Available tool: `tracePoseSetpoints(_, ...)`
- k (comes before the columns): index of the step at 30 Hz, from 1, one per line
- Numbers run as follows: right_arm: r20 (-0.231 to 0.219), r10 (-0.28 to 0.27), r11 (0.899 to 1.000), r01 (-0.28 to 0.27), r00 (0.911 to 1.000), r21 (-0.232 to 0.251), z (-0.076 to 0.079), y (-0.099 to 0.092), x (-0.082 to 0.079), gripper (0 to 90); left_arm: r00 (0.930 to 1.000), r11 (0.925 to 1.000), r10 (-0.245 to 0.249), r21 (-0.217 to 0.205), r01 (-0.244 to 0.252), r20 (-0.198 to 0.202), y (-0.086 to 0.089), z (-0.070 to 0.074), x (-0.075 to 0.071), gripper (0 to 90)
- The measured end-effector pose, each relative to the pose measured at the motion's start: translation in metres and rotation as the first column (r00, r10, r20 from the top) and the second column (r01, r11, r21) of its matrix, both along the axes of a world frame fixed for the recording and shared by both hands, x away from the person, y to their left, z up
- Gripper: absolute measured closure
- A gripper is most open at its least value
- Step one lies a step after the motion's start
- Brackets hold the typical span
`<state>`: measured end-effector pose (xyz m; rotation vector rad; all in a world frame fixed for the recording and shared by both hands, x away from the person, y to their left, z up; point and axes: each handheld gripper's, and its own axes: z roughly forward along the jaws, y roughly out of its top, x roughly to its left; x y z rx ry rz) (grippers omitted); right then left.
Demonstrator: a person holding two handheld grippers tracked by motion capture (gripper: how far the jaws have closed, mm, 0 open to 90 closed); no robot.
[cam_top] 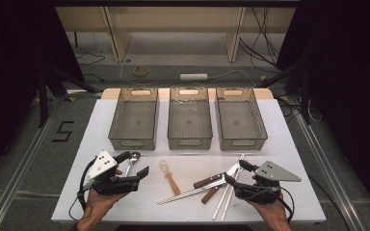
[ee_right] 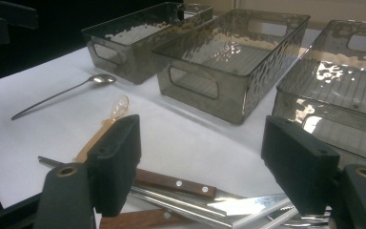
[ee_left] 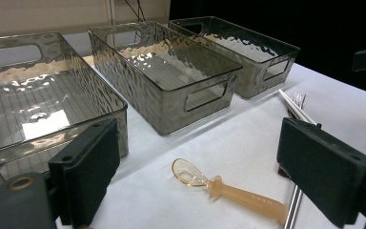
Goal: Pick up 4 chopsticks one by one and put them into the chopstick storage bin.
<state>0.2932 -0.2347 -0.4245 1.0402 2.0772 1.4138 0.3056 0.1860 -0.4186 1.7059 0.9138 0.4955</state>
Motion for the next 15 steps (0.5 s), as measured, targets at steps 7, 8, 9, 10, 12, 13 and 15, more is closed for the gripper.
tracePoseSetpoints(7,-0.003,0.009,1.0,-0.009,1.0,-0.009,0.0002,0.0005,0.0,30.8,1.0,1.0,-0.004,0.001,0.004,-0.007,-0.0004,0.0,0.0002,13.9)
tracePoseSetpoints(8,-0.003,0.01,1.0,-0.01,0.9999,-0.009,0.0002,0.0006,0.0,30.7,1.0,1.0,-0.004,0.001,0.004,-0.007,-0.0004,0.0,0.0002,13.9)
tracePoseSetpoints(9,-0.005,0.011,1.0,-0.011,0.9999,-0.009,0.0003,0.0006,-0.0001,30.8,0.9999,1.0,-0.008,0.001,0.008,-0.007,-0.0004,0.0,0.0003,13.9)
tracePoseSetpoints(10,-0.005,0.01,1.0,-0.01,0.9999,-0.01,0.0004,0.0007,-0.0001,30.8,0.9999,0.9999,-0.011,0.001,0.011,-0.008,-0.0007,0.0,0.0003,13.9)
tracePoseSetpoints(12,-0.007,0.011,1.0,-0.012,0.9999,-0.013,0.0005,0.0008,-0.0002,30.7,0.9995,0.9997,-0.022,-0.008,0.021,-0.021,-0.002,0.0002,0.0009,14.0)
tracePoseSetpoints(13,-0.008,0.012,1.0,-0.012,0.9999,-0.012,0.0006,0.0008,-0.0002,30.7,0.9995,0.9997,-0.022,-0.008,0.021,-0.021,-0.002,0.0002,0.0009,14.0)
tracePoseSetpoints(15,-0.008,0.013,1.0,-0.014,0.9999,-0.013,0.0006,0.0007,-0.0001,30.8,0.999,0.9994,-0.034,0.004,0.034,-0.028,-0.0035,0.0004,0.0017,14.0)
